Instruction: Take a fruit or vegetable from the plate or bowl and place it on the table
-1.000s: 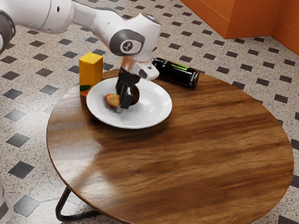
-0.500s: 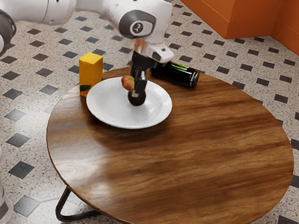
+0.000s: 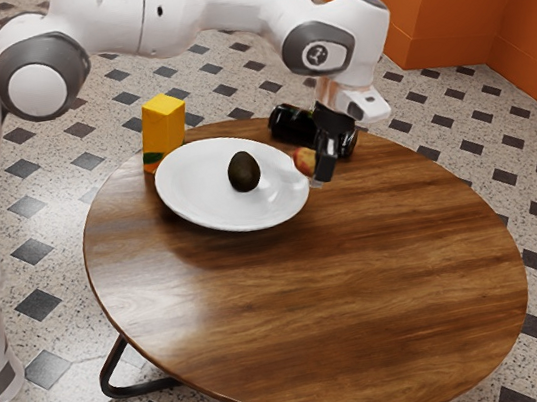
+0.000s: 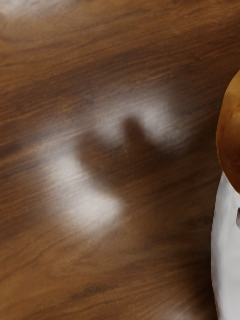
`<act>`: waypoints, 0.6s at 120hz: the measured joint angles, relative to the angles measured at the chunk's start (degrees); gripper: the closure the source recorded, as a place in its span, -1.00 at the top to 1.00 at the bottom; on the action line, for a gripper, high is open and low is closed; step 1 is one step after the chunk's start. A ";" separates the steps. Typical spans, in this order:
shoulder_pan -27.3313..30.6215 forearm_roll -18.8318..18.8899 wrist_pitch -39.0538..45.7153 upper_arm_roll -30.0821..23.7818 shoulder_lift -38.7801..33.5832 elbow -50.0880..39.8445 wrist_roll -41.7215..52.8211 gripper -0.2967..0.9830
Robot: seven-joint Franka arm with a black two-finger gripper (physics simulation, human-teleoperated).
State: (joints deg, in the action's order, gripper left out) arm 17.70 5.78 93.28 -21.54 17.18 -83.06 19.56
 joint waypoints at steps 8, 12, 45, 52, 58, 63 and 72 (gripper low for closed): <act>-1.55 0.43 0.00 -0.29 1.72 2.58 -0.10 -0.21; -2.56 0.57 0.03 -0.30 2.17 3.27 -0.16 -0.21; -8.01 0.93 0.72 -0.12 6.23 9.12 -0.63 -0.10; -8.09 0.79 0.97 -0.09 6.30 9.18 -0.67 0.10; -8.11 0.70 1.14 -0.08 6.32 9.19 -0.72 0.23; -8.11 0.53 1.26 -0.08 6.32 9.19 -0.74 0.31; -8.10 -0.09 1.43 -0.06 6.24 9.20 -0.76 0.40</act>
State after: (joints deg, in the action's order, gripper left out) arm 9.59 5.70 94.71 -21.60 23.42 -73.86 18.80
